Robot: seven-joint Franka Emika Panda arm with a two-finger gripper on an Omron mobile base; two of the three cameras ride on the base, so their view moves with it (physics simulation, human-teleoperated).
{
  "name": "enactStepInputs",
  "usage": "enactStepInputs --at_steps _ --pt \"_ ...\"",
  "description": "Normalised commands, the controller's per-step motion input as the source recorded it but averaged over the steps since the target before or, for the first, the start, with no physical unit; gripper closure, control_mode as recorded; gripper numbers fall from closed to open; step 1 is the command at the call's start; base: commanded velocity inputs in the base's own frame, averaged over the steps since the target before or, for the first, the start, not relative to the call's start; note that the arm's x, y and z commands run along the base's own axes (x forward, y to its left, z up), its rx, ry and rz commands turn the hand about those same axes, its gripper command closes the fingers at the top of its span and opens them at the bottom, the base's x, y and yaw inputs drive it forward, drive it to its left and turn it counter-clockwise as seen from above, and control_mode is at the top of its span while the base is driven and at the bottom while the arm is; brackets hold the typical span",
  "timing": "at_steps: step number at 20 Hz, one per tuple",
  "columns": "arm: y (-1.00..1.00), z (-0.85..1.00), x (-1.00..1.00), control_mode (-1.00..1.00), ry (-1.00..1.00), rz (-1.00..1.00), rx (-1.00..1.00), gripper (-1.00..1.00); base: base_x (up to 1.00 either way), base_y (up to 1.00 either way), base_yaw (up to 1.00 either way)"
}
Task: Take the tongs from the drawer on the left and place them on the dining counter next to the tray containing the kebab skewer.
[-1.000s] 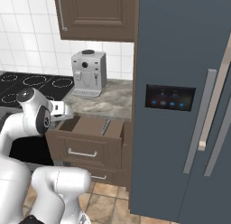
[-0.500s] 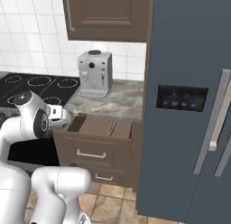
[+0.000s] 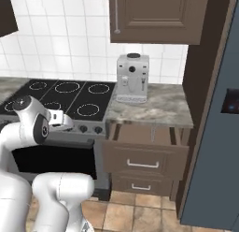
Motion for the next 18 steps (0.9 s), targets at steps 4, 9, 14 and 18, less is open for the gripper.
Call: enactStepInputs --at_steps 4,9,14,18 --pt "0.00 0.00 0.00 1.00 0.00 0.00 0.00 -1.00 0.27 0.95 -0.23" --pt "0.00 0.00 0.00 1.00 0.00 0.00 0.00 -1.00 0.60 0.56 -0.28" --pt "0.00 0.00 0.00 1.00 0.00 0.00 0.00 -1.00 0.79 0.28 -0.20" --pt "-0.27 -0.21 0.50 -1.00 0.16 -0.61 0.00 -1.00 0.00 0.00 0.00"
